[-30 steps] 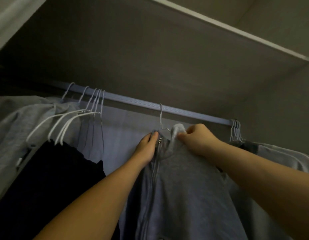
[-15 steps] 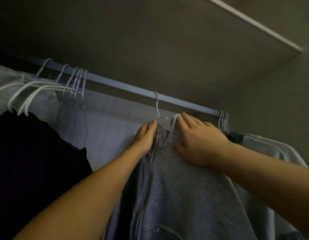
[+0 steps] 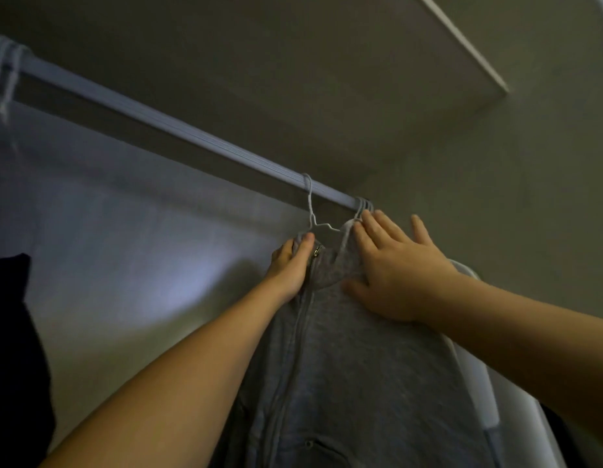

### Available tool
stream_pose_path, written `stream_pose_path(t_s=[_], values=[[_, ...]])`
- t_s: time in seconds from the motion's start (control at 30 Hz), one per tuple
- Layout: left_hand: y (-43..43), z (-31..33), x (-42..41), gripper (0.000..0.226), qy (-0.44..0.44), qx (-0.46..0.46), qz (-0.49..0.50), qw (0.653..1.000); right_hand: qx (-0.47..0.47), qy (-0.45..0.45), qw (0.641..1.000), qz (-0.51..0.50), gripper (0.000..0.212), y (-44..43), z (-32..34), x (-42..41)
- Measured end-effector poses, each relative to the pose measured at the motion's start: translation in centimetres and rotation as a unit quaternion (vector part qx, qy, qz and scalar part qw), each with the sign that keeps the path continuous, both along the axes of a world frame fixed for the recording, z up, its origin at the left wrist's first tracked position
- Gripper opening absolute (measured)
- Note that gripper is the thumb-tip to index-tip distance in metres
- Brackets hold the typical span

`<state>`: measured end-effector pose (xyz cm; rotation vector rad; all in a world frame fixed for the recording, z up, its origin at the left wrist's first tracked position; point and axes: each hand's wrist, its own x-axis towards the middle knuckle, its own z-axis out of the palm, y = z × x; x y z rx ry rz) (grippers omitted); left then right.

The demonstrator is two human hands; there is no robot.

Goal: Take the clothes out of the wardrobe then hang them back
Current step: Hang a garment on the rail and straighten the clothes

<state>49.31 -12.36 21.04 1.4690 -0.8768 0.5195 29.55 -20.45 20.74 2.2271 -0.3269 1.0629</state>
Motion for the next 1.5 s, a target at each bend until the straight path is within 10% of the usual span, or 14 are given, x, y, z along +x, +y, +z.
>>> stream_pose_path(t_s=[0.27,0.9,1.23,1.5], values=[[-6.8,-0.4,0.4,0.100,-0.001,0.036,-0.025,0.999,-0.034,-0.018,0.994,-0.106,0.091,-6.1,-0.7,0.1],[-6.3,-4.5,-2.3,0.089,-0.016,-0.002,-0.024,1.000,-0.020,-0.013,0.997,-0.067,0.078,-6.0,-2.7,-3.1],[-4.8,-14.1,-19.9,0.086,-0.290,0.098,0.027,0.952,-0.061,-0.034,0.997,-0.038,0.074,-7.9,-12.3,-19.1],[-7.5,-26.4,-36.8,0.075,-0.338,0.214,-0.019,0.916,0.074,0.027,0.992,-0.094,0.074,-11.6,-26.0,-37.3]])
